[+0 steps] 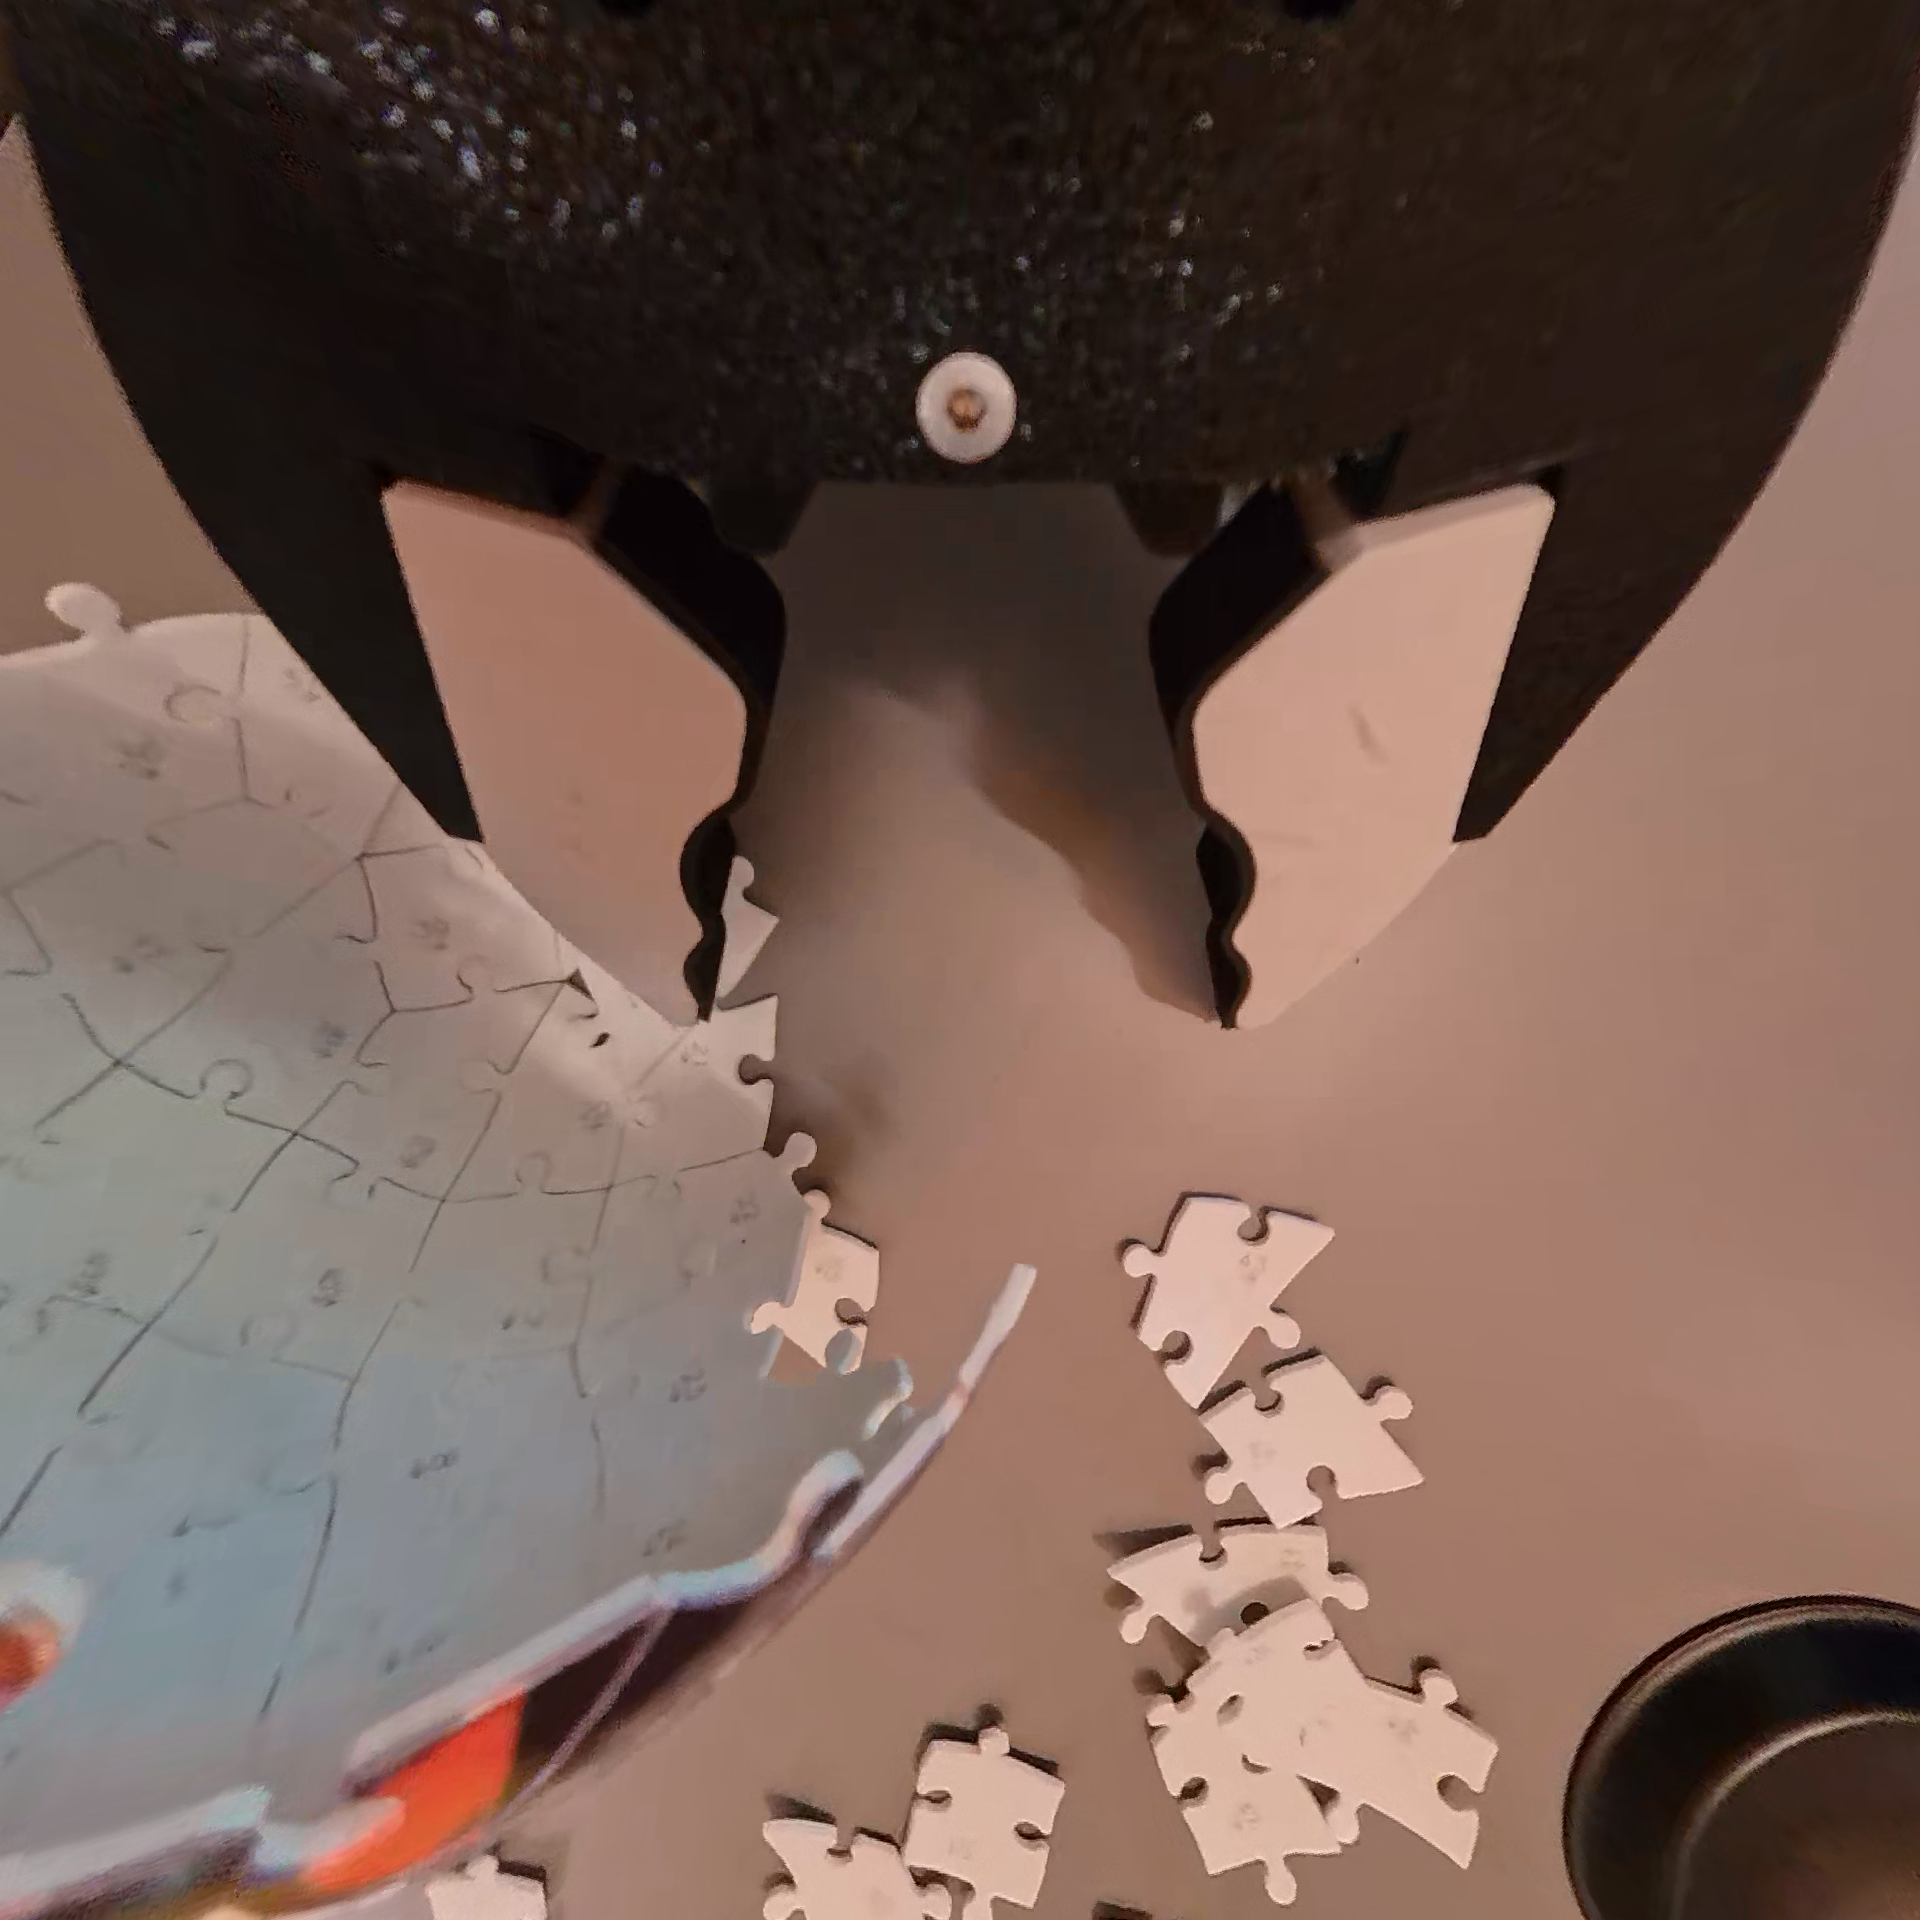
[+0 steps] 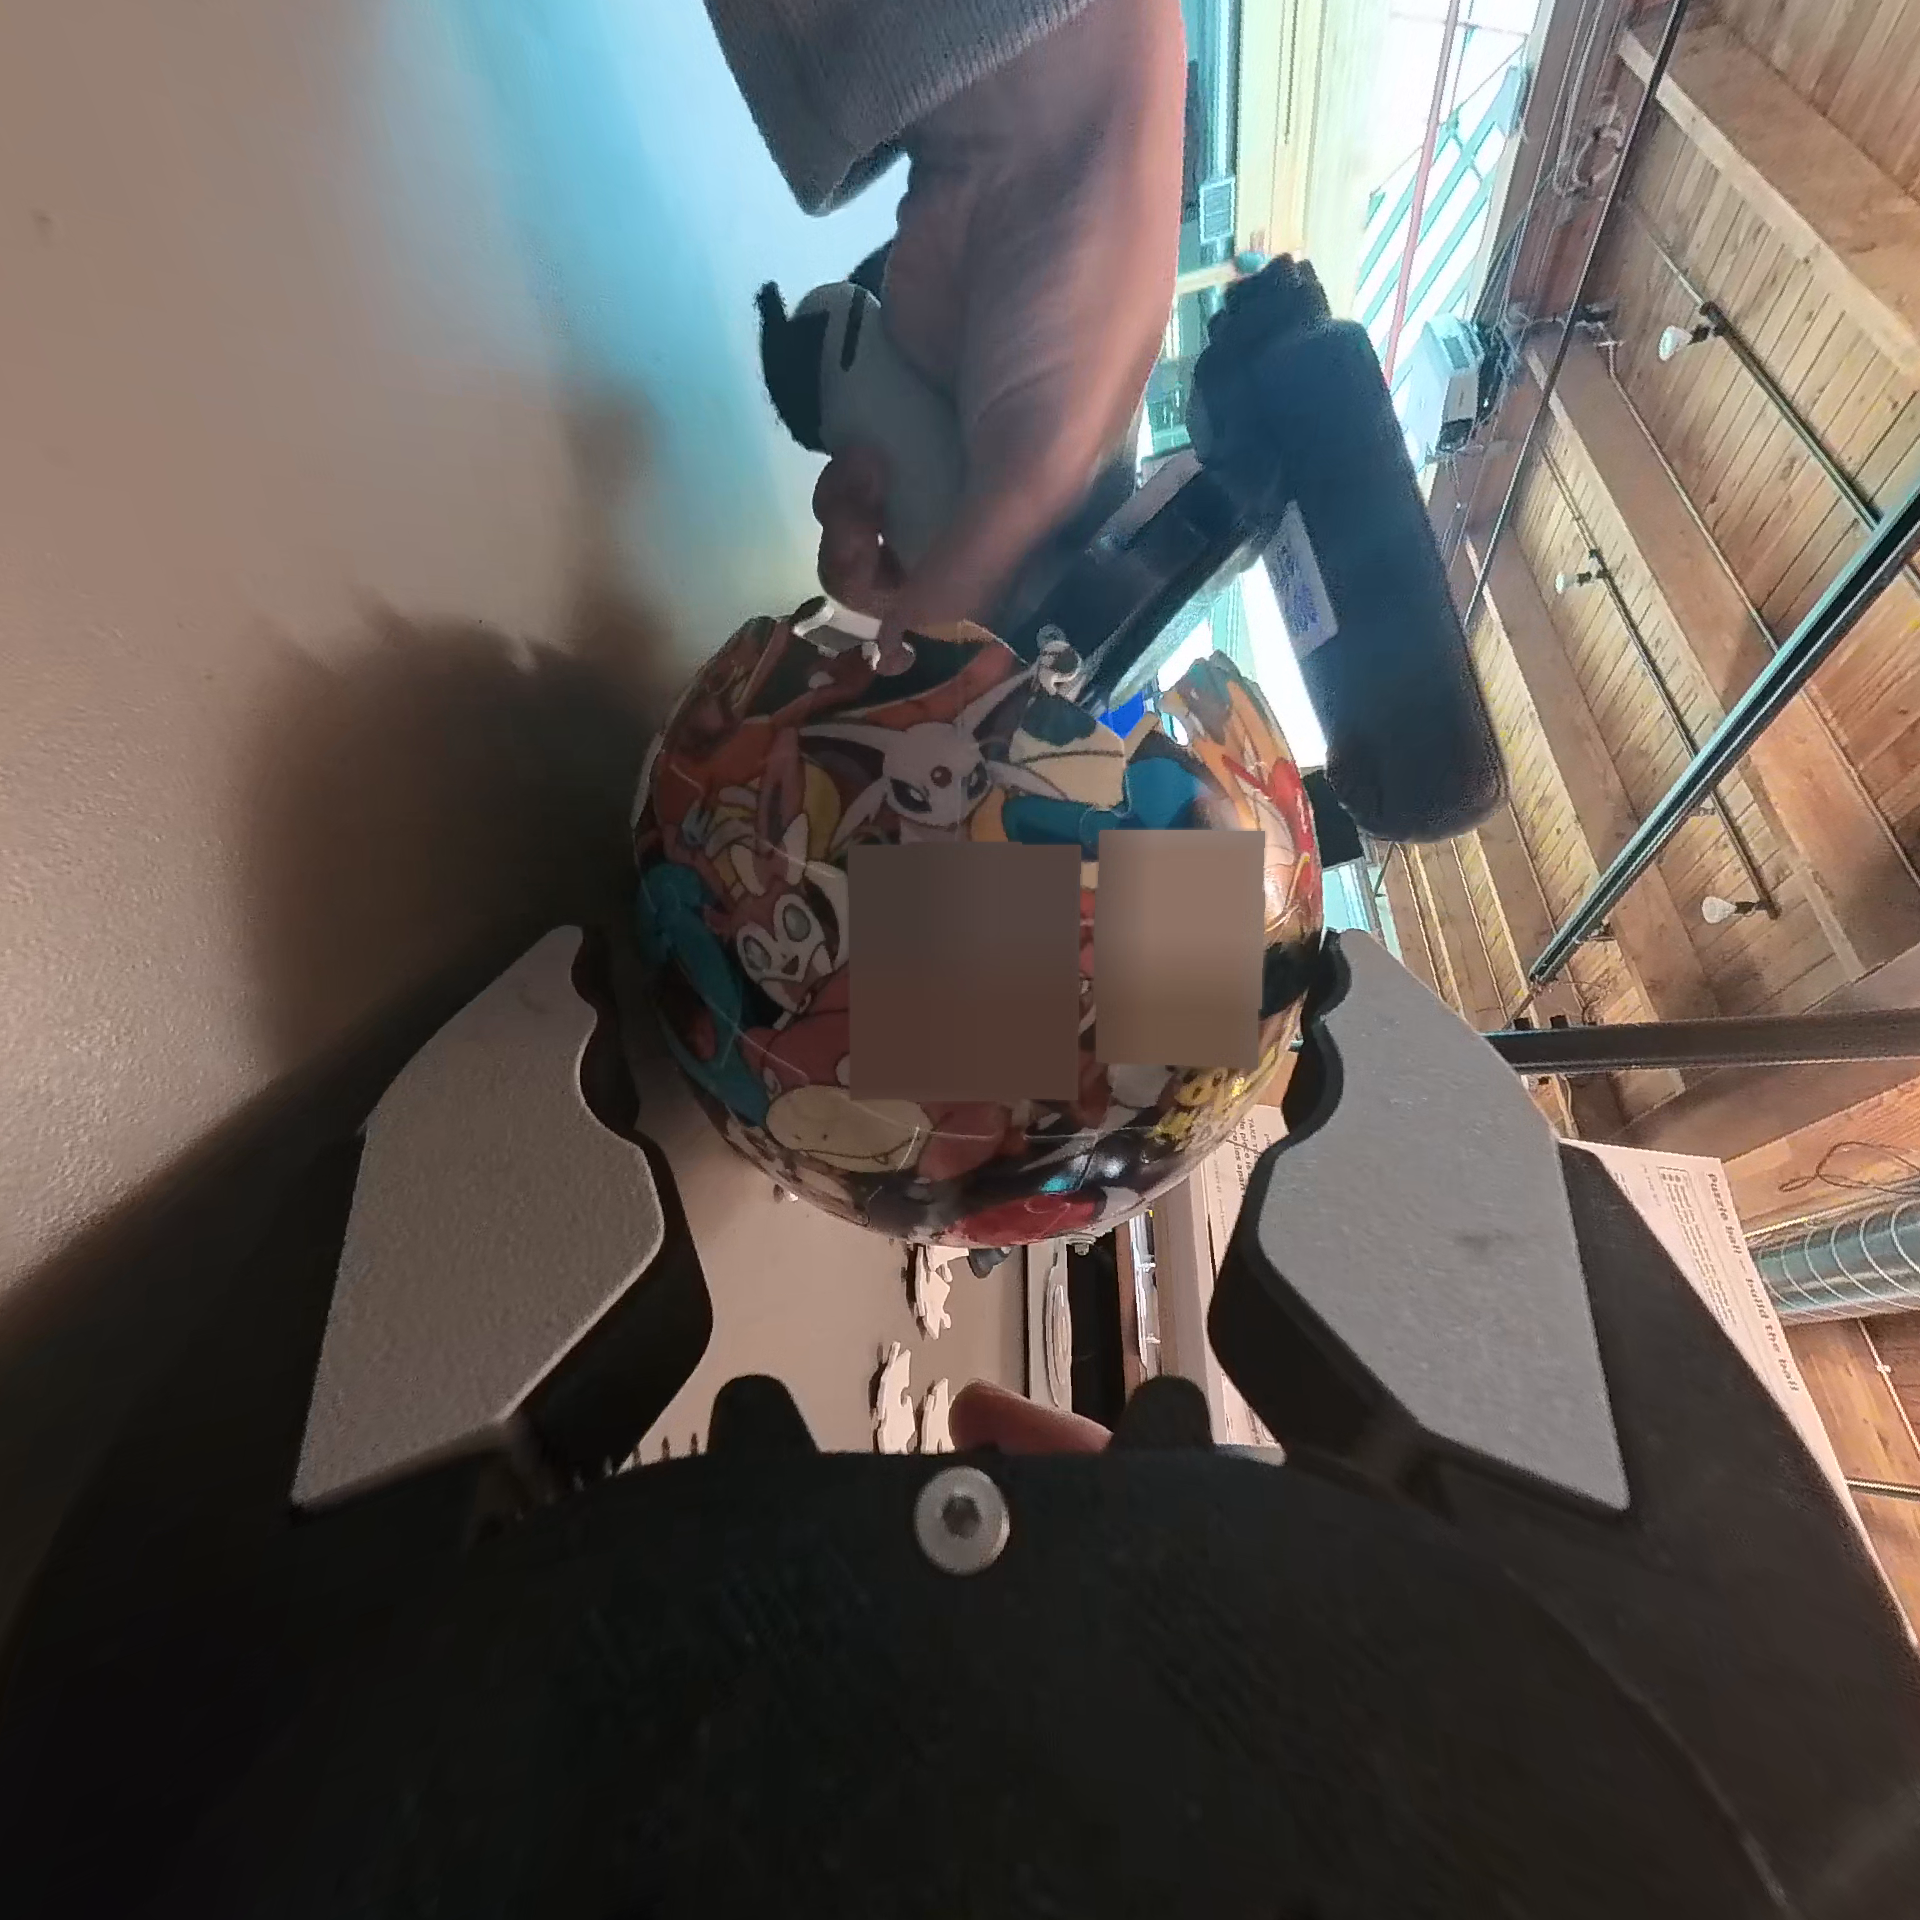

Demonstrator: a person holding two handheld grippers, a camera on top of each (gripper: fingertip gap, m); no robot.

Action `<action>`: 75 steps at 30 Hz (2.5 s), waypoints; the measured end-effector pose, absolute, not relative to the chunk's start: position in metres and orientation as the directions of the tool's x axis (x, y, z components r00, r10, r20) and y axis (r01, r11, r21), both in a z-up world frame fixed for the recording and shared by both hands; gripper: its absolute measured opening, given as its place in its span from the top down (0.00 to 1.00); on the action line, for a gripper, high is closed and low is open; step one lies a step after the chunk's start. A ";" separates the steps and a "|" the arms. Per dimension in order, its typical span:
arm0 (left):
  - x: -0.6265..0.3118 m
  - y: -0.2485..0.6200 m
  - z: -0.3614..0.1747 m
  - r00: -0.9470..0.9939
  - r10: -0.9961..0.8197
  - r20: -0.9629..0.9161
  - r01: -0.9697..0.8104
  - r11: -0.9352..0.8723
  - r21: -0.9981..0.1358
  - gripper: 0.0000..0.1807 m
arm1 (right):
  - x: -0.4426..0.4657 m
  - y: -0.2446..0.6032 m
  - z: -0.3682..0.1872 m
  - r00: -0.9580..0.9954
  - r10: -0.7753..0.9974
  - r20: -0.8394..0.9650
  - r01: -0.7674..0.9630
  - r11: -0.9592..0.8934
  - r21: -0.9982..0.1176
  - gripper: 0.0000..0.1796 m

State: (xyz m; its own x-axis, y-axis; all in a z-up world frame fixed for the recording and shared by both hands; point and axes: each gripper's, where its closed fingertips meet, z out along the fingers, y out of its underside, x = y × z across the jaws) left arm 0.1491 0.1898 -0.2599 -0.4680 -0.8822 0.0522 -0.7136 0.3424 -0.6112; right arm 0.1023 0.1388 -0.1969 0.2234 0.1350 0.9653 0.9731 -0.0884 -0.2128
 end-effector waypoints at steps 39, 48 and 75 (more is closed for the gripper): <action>0.132 0.197 -0.253 -0.303 -0.951 0.065 -0.787 0.211 -0.579 0.51 | 0.102 0.142 -0.197 0.214 0.113 0.970 0.974 -0.097 -0.204 0.32; 0.119 0.199 -0.241 -0.470 -0.876 0.105 -0.705 0.301 -0.642 0.74 | 0.103 0.142 -0.197 0.206 0.114 0.972 0.976 -0.096 -0.195 0.32; 0.109 0.169 -0.256 -0.827 -0.546 0.131 -0.477 0.561 -0.676 1.00 | 0.105 0.142 -0.197 0.212 0.118 0.970 0.975 -0.092 -0.202 0.32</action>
State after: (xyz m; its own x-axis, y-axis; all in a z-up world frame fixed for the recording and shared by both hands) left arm 0.1089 0.1691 -0.2556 -0.8275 -0.5461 0.1306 -0.4771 0.5612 -0.6764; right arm 0.1046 0.1419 -0.1972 0.2120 0.1181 0.9701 0.9751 -0.0920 -0.2019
